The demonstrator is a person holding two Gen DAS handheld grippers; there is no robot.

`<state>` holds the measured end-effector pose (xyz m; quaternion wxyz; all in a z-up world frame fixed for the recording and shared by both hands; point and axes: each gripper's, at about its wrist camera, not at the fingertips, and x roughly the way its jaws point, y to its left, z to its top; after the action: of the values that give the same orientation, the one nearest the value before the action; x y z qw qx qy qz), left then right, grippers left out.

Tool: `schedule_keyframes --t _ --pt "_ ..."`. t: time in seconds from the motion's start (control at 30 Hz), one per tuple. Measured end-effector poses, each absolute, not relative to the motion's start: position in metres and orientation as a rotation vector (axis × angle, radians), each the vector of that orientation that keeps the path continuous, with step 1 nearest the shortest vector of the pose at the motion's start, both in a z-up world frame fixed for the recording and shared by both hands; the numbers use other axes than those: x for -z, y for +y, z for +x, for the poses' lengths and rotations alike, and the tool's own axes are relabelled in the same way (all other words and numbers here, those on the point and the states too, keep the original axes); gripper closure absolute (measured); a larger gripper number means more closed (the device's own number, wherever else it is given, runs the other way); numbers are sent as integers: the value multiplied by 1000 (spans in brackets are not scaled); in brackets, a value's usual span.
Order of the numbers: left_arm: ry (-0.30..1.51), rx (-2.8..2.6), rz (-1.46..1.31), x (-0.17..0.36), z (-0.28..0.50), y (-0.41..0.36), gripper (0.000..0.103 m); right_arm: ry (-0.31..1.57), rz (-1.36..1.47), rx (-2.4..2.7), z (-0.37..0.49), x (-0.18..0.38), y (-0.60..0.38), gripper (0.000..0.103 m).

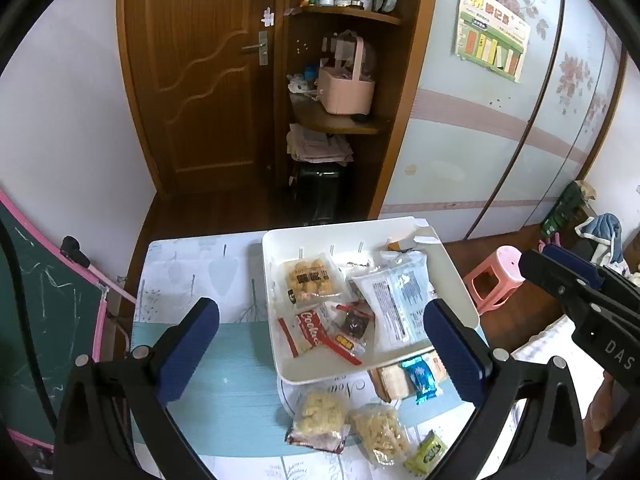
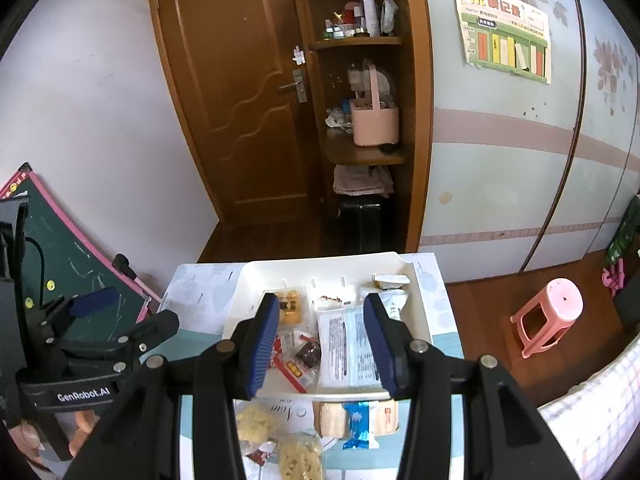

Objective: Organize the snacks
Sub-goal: 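Withdraw both tools from the tray toward the remaining snacks, then grasp the clear bag of yellow puffs with left tool while right tool grasps clear pasta bag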

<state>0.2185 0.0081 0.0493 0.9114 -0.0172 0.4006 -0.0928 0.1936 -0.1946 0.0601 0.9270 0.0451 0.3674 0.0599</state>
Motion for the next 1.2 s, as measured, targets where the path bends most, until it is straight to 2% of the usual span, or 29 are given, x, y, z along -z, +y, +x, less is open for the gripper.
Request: schedule_keyframes --t 0.3,0.6,0.83,1.2 --pt "820 246 21 -44 162 6 1 770 71 -153 153 -44 -196 57" --pt "895 334 88 24 120 -2 1 858 15 -172 112 21 -199 56" --pt "1029 314 55 92 132 3 1 966 12 -198 103 81 -192 56" --pt "1195 302 -12 168 173 3 1 1157 36 -275 116 174 -160 56"
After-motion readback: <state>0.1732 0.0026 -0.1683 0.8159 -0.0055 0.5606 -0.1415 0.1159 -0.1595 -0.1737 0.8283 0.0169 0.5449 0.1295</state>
